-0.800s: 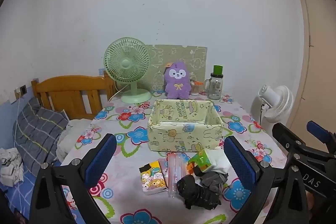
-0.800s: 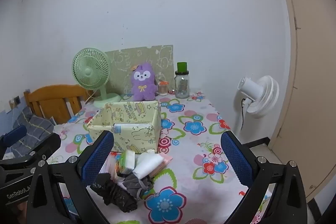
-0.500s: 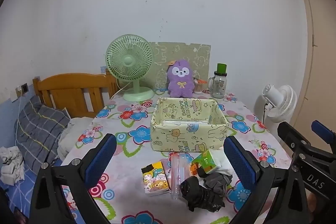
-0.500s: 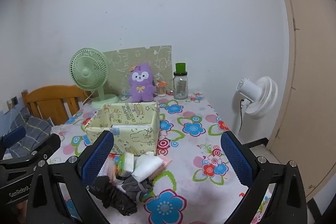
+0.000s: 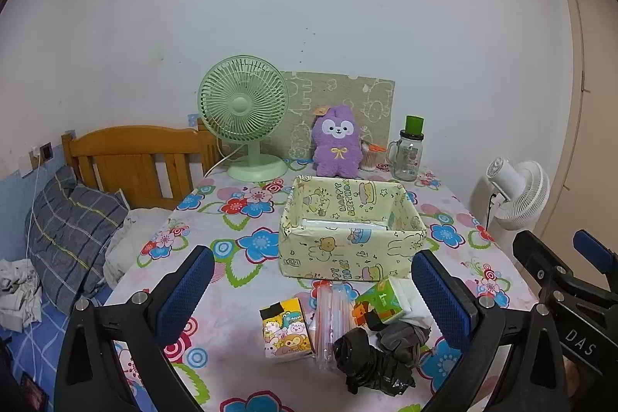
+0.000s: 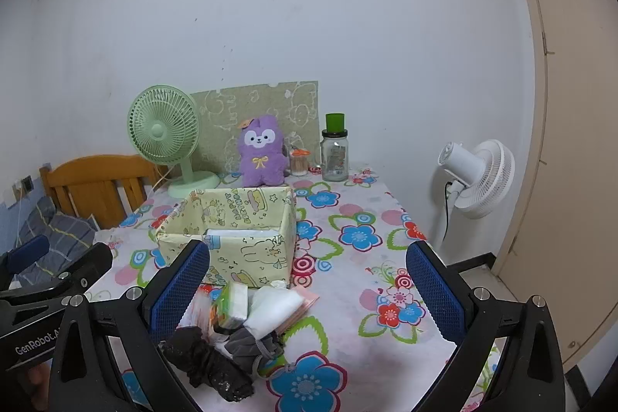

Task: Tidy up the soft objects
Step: 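Move both tools toward the loose items in front of the fabric box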

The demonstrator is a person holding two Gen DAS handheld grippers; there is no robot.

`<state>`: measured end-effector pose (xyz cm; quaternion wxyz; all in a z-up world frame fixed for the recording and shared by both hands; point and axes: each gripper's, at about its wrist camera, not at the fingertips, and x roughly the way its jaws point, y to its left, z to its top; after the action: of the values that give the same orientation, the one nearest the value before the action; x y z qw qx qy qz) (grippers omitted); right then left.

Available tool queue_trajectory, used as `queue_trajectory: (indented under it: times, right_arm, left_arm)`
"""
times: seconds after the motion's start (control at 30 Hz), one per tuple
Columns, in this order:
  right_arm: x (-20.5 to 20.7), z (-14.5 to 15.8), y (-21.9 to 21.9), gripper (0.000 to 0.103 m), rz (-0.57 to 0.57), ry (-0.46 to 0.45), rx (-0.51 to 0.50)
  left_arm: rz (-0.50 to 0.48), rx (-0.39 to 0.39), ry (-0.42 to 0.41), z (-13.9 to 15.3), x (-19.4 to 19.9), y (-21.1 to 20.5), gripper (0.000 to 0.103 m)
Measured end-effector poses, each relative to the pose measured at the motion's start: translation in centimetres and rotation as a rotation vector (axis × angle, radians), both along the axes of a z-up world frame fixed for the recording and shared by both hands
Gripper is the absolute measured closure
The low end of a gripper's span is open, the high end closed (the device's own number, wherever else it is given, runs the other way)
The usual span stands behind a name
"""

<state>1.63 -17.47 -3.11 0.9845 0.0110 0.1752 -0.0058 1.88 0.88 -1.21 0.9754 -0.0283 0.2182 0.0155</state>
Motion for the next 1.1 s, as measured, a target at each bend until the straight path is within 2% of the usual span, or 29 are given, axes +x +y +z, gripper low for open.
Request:
queue_trajectory:
  times: [1.1]
  right_arm:
    - [0.03, 0.12, 0.09, 0.000, -0.006, -0.012, -0.010]
  left_arm:
    - [0.005, 0.016, -0.010, 0.45, 0.65, -0.27, 0.000]
